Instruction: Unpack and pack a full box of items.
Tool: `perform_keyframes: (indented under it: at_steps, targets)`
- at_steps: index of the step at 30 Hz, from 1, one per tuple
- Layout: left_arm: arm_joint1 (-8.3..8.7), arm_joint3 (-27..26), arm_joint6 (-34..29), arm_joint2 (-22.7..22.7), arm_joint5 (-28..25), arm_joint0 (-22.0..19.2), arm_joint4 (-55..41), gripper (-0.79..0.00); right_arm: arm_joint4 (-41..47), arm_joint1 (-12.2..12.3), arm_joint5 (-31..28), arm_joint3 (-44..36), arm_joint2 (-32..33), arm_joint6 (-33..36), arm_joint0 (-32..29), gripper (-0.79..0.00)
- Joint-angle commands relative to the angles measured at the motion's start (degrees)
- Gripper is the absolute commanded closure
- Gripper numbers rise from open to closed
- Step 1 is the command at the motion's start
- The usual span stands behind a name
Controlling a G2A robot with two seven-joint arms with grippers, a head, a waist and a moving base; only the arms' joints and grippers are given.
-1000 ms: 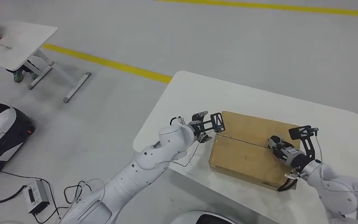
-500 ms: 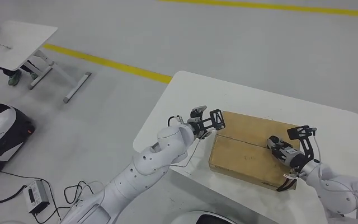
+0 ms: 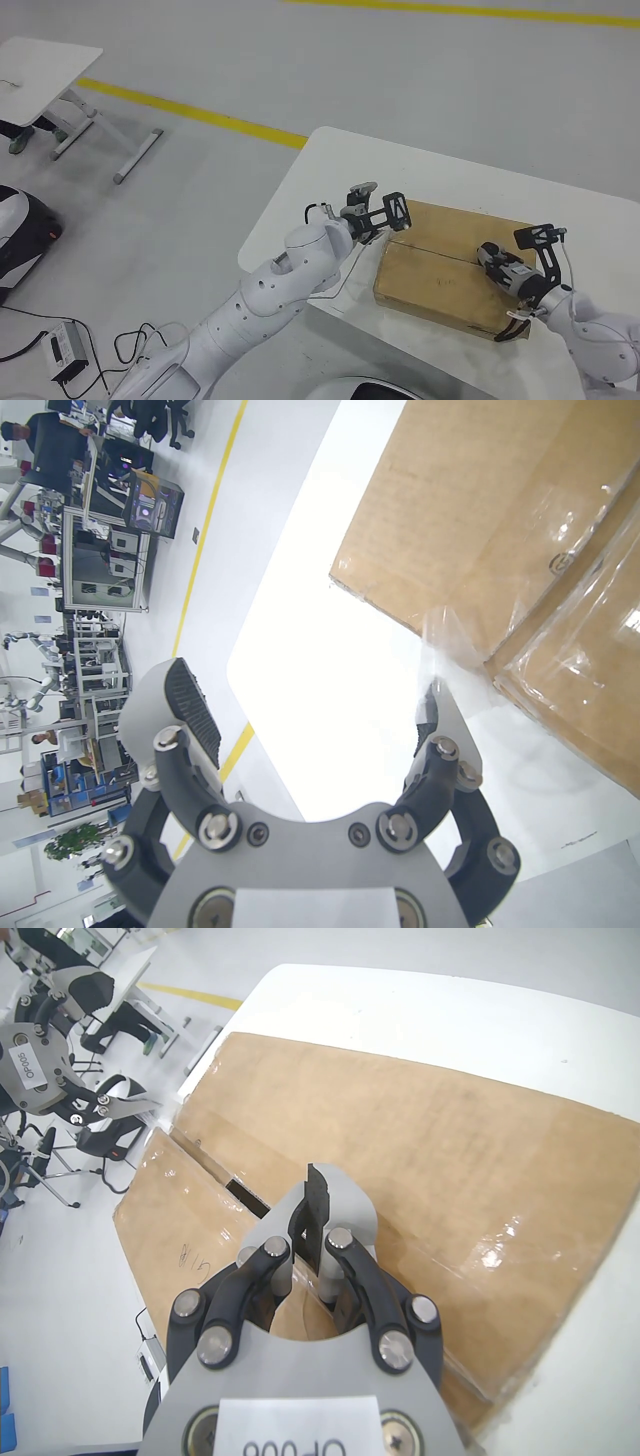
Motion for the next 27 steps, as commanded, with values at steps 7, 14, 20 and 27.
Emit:
perform_keyframes:
  at_steps: [7, 14, 20, 27]
  targets:
    - [-0.64, -1.52, 0.45, 0.70, -0.98, -1.33, -0.15, -0.785, -0.12, -0.08, 0.36, -0.34, 0.25, -0.17, -0.28, 0.000]
    - [-1.23, -2.64, 0.82, 1.40, -2.12, -2.65, -0.79, -0.785, 0.01, 0.06, 0.43, -1.17, 1.57, -0.19, -1.24, 0.000]
    - [-1.94, -3.10, 1.13, 3.02, -2.88, -4.07, -1.08, -0.785, 0.26, 0.24, 1.04, -2.00, 3.28, -0.59, -2.46, 0.000]
    - [-2.87, -3.23, 0.74, 5.00, -3.34, -5.84, -1.36, -0.785, 3.58, 0.79, 1.87, -3.76, 9.00, -1.69, -4.76, 0.000]
